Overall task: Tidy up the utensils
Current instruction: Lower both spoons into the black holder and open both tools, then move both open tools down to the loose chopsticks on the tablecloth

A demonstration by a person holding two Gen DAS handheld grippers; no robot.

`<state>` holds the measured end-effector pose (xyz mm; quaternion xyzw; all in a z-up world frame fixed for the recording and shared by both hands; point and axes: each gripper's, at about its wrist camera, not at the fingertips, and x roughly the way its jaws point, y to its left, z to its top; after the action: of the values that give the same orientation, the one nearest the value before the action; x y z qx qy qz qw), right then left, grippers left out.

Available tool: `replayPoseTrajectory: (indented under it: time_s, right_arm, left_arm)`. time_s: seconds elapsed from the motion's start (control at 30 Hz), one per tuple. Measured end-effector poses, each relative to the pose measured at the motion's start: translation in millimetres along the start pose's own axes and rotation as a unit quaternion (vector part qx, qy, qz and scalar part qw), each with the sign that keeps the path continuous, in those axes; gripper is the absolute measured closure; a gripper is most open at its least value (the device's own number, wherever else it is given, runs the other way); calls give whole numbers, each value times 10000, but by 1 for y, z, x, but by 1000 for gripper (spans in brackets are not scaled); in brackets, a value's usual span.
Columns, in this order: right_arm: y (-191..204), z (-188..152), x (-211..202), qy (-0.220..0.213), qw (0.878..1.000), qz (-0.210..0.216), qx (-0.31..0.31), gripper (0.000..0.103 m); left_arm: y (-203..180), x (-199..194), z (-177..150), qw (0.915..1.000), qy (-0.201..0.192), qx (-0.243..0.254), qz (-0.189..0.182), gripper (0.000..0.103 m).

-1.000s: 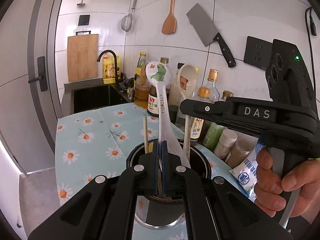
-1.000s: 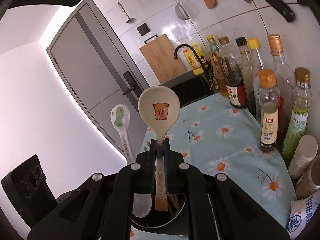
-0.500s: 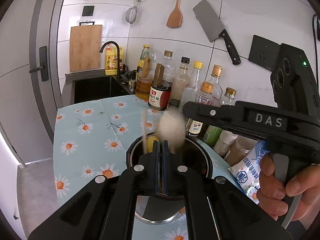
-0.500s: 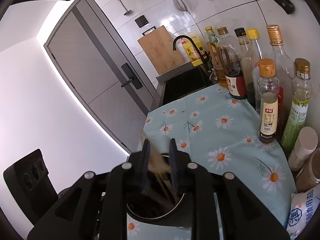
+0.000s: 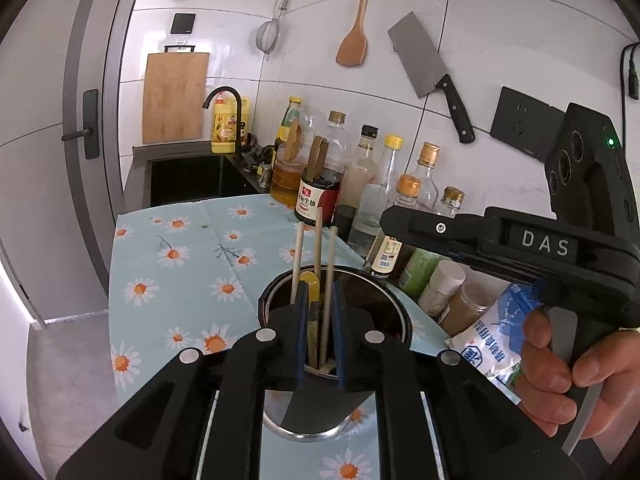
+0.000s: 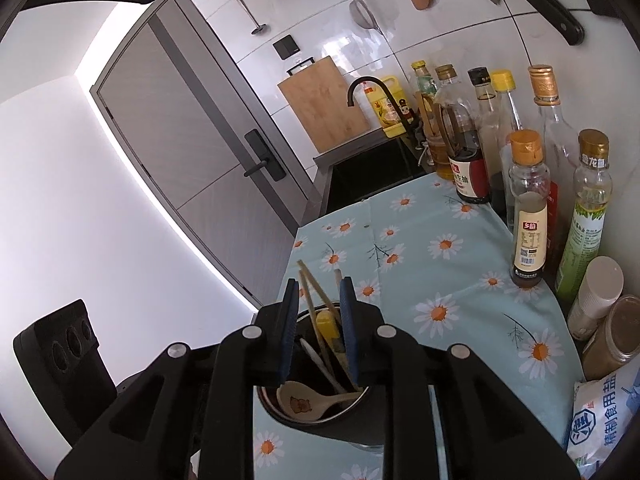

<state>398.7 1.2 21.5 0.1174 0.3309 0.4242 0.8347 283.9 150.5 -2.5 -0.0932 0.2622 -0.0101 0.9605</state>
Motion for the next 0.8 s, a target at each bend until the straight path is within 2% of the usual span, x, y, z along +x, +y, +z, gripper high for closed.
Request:
replayPoseTrajectory:
  time_s: [0.3, 0.43, 0.53, 0.73, 0.8]
  right_arm:
    - [10, -5, -28, 86, 9999, -20, -91, 78]
    - [9, -16, -49, 204, 9998, -54, -48, 75]
    - [7, -26, -63, 328, 9994, -140, -25, 75]
    - [2, -49, -88, 552, 9982, -244, 48, 75]
    - [-1, -59, -94, 680, 9972, -304, 113, 74]
  left_arm:
    - [-7, -23, -1, 9999, -22, 8, -137, 92]
    - [-14, -34, -6, 9995, 33, 117, -279, 92]
    - [-24, -40, -14, 9988, 70, 382, -289, 92]
    - [-36, -51, -29, 9977, 194, 411, -511, 92]
    - [-39, -55, -35, 9972, 240, 406, -586, 84]
